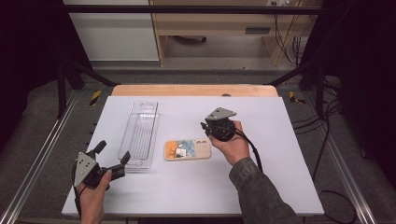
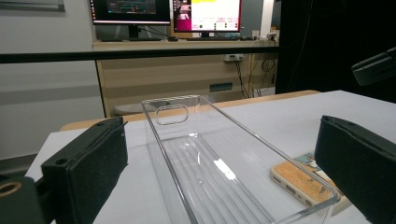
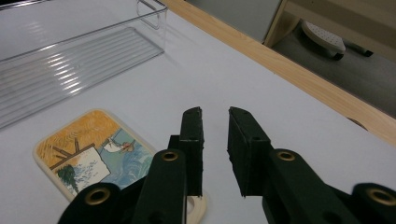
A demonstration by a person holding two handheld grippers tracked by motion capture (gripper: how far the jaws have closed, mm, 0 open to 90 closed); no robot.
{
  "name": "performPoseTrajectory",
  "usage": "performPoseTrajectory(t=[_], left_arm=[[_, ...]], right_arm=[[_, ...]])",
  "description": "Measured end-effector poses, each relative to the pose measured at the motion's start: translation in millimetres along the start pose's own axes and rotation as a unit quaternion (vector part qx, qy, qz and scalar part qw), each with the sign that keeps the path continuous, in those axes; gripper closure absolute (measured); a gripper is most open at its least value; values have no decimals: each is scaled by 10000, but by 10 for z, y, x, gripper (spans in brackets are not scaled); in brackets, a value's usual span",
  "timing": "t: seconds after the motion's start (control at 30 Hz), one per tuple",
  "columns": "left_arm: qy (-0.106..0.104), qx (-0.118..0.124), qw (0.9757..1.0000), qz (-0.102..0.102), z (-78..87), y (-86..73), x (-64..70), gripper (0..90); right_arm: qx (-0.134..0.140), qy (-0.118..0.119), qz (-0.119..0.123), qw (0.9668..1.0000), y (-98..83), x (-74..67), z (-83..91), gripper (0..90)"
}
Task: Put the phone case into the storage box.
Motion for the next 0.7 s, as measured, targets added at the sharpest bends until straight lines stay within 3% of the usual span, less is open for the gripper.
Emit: performPoseTrajectory(t=[0.23, 0.4, 0.7], left_arm=[[-38, 2, 10000, -4, -8, 6, 23, 24], [-82, 9, 10000, -4, -23, 12, 46, 24], [-94, 3, 10000, -1, -28, 15, 51, 24]], right_arm=[[-59, 63, 73, 9999, 54, -44, -159, 843], [-2, -49, 128, 9999, 113, -86, -264, 894], [-121, 38, 146, 9998, 135, -197, -448, 900]])
Point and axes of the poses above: each handheld gripper's, and its own axes: z roughly backward along the jaws, y roughly out of its top, x roughly to its right, the point moved 5 cm from there along -z, roughly forward along the jaws, and after that the axes turned 8 degrees about -x, right-handed, at the moved point
